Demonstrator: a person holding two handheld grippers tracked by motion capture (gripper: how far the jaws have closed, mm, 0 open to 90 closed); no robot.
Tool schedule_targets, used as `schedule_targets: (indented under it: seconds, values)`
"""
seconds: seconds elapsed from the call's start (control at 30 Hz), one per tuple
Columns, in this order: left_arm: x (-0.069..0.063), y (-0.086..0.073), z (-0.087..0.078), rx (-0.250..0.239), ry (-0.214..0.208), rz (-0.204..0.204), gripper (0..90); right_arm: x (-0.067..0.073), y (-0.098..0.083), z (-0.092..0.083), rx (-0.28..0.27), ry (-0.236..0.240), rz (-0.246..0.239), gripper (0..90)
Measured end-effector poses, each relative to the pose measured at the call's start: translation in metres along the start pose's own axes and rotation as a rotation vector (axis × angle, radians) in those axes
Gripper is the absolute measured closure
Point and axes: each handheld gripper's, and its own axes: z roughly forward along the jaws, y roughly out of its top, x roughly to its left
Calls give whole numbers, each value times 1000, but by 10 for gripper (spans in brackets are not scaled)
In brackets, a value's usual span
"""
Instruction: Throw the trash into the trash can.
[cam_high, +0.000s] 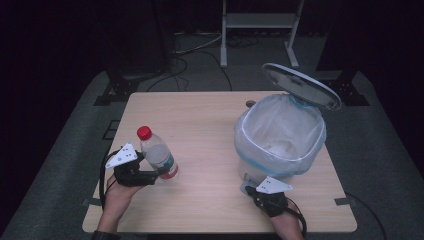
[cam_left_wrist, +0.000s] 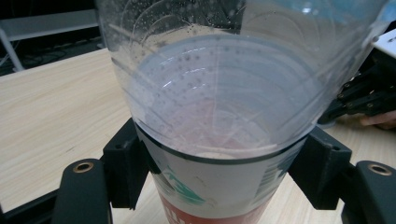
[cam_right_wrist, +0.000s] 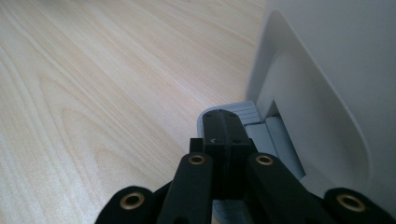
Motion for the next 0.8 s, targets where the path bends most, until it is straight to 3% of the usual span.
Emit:
schedule_targets:
  seconds: [0.53, 0.7, 0.8]
  values:
    - [0, 27, -1, -91, -45, -15, 285, -2, 0, 0, -12, -2, -26, 900]
    - [0, 35, 1, -106, -61, -12, 285, 0, 0, 0, 4, 5, 2, 900]
    - [0, 39, 2, -124, -74, -14, 286, 0, 0, 0, 1, 4, -4, 900]
